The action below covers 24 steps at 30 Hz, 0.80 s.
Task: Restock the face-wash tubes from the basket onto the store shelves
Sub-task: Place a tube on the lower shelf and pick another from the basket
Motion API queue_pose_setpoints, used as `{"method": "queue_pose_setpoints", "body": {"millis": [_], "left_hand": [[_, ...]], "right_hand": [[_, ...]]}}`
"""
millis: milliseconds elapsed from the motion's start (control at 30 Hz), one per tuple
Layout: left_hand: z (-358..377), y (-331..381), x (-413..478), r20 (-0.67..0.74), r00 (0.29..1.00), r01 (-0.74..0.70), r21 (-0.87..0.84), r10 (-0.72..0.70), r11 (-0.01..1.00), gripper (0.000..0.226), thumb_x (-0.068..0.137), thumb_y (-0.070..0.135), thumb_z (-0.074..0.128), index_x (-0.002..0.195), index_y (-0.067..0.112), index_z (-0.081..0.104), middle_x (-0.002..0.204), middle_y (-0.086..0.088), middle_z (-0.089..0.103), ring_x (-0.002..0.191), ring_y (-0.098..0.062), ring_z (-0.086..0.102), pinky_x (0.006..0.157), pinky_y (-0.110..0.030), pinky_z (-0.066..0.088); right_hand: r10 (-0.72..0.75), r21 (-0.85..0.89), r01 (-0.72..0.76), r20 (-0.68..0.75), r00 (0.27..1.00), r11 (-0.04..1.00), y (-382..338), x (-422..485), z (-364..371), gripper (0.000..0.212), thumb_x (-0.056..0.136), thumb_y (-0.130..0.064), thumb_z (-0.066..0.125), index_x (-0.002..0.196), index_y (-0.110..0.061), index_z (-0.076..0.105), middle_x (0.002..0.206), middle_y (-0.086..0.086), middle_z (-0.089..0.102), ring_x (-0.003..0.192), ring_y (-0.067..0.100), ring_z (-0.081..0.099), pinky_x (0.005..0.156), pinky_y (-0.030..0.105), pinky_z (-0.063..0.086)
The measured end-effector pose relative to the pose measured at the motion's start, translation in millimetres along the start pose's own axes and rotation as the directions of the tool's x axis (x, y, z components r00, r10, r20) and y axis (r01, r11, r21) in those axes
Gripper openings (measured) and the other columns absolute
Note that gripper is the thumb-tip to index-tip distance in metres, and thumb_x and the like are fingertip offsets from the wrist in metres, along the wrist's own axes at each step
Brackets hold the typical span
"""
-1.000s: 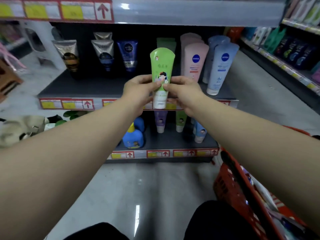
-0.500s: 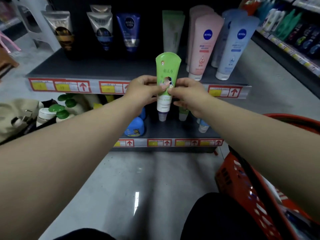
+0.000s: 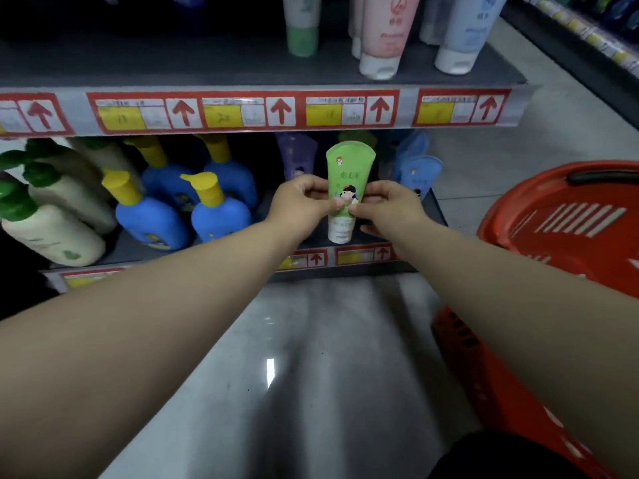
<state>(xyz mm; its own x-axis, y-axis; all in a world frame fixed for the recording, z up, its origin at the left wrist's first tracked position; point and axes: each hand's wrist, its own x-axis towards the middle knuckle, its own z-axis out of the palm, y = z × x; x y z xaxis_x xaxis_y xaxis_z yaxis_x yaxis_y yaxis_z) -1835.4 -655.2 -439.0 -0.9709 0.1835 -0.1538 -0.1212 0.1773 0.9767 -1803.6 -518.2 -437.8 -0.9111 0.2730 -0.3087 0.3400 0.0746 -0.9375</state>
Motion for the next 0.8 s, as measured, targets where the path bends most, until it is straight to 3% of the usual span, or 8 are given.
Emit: {"method": "queue_pose_setpoints", "body": {"millis": [167, 333, 533, 700, 800], "left_hand": [[20, -40, 26, -0.046, 0.999, -0.012, -0.004, 0.012, 1.000, 0.024, 0.082, 0.002, 0.069, 0.105, -0.001, 0.067, 0.082, 0.001, 0.064, 0.050, 0.014, 0.056, 0.051, -0.003, 0.041], [26, -54, 44, -0.118, 0.993, 0.000, -0.081, -0.010, 0.997, 0.024, 0.083, 0.004, 0.068, 0.106, 0.001, 0.068, 0.079, 0.000, 0.065, 0.065, 0.000, 0.059, 0.057, -0.007, 0.046], [32, -54, 47, -0.075, 0.997, -0.031, -0.077, 0.025, 0.997, 0.025, 0.084, 0.003, 0.067, 0.109, 0.003, 0.068, 0.088, -0.003, 0.066, 0.058, 0.008, 0.058, 0.059, -0.004, 0.045], [36, -51, 41, -0.037, 0.998, -0.047, -0.057, 0.045, 0.997, 0.027, 0.085, 0.005, 0.066, 0.112, 0.005, 0.067, 0.094, -0.003, 0.067, 0.071, 0.003, 0.058, 0.066, -0.007, 0.049], [38, -50, 36, -0.020, 0.998, -0.053, -0.041, 0.052, 0.998, 0.028, 0.084, 0.004, 0.067, 0.113, 0.002, 0.066, 0.092, -0.005, 0.066, 0.069, 0.001, 0.056, 0.061, -0.005, 0.046]], "right_hand": [[-0.021, -0.012, 0.020, -0.115, 0.993, 1.000, 29, 31, 1, 0.040, 0.082, -0.004, 0.070, 0.118, 0.004, 0.055, 0.098, 0.013, 0.063, 0.089, 0.021, 0.061, 0.065, 0.021, 0.051], [-0.047, 0.013, 0.050, -0.181, 0.982, 0.999, 34, 54, 10, 0.040, 0.080, -0.001, 0.071, 0.117, 0.003, 0.058, 0.111, 0.022, 0.065, 0.103, 0.032, 0.064, 0.093, 0.044, 0.053], [-0.058, -0.025, 0.053, -0.245, 0.968, 0.998, 40, 54, 5, 0.035, 0.080, 0.000, 0.070, 0.113, 0.000, 0.058, 0.109, 0.019, 0.067, 0.102, 0.030, 0.065, 0.092, 0.043, 0.053], [-0.059, -0.039, 0.051, -0.249, 0.967, 0.998, 43, 47, -1, 0.032, 0.084, 0.001, 0.066, 0.113, 0.000, 0.055, 0.109, 0.017, 0.066, 0.098, 0.025, 0.064, 0.088, 0.035, 0.054], [-0.055, -0.024, 0.050, -0.273, 0.960, 0.998, 44, 44, -2, 0.031, 0.084, -0.001, 0.067, 0.113, -0.001, 0.057, 0.109, 0.018, 0.067, 0.099, 0.027, 0.065, 0.089, 0.037, 0.054]]}}
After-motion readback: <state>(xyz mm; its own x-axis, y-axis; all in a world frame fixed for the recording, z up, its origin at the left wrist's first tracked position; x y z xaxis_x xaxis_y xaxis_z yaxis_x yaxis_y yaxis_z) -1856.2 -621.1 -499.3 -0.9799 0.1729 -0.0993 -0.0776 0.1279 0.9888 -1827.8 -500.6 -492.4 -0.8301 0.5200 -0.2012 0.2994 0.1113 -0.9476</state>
